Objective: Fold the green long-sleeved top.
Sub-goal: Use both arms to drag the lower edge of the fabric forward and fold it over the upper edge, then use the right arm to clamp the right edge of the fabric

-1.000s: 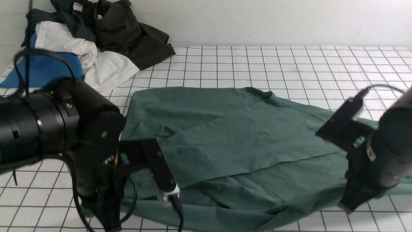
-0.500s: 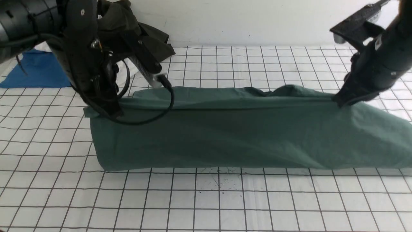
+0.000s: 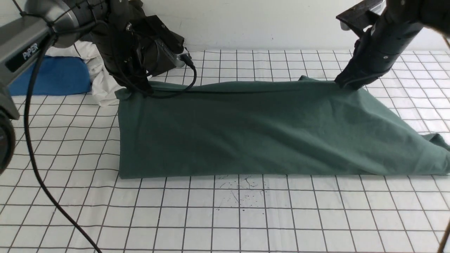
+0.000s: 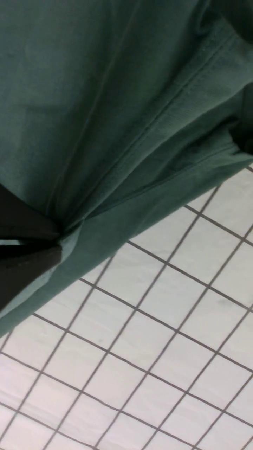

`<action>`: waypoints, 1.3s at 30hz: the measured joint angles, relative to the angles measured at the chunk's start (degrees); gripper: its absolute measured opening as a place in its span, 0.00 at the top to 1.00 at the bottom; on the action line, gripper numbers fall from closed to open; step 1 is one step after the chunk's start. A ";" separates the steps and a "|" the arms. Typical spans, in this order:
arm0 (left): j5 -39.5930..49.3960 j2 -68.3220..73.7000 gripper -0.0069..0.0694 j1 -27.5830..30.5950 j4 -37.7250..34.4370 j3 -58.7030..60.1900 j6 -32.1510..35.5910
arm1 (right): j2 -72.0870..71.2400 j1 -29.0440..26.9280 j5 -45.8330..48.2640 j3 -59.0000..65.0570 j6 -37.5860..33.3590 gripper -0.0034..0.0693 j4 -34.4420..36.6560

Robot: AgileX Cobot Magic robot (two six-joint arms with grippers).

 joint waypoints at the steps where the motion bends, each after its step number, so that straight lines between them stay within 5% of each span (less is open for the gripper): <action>1: -0.39 1.07 0.91 0.16 -0.30 -0.85 0.09 | 0.87 0.00 -0.52 -0.25 0.05 0.95 -0.27; 13: -11.32 11.74 0.89 2.07 -1.42 -3.86 -0.22 | 8.44 -0.23 -12.86 -0.86 4.81 0.93 -2.99; 18: -13.95 12.75 0.80 2.38 -0.58 -3.97 -0.65 | 9.35 -0.80 -14.20 -0.91 9.63 0.79 -4.34; 21: -13.17 12.58 0.64 2.47 -0.05 -6.26 -3.00 | 8.58 -1.47 -13.46 -0.91 16.35 0.61 -6.53; 28: 2.63 8.30 0.42 1.97 -0.37 -15.77 -16.04 | -0.14 -4.26 -5.75 -0.68 19.93 0.43 -6.39; 32: 6.55 5.22 0.45 0.86 -0.81 -18.31 -18.03 | -5.79 -8.85 -3.89 3.73 19.93 0.42 -2.60; 39: 7.30 4.76 0.78 -1.30 -11.43 -15.92 -15.73 | -12.00 -20.92 -9.99 24.14 19.88 0.41 7.28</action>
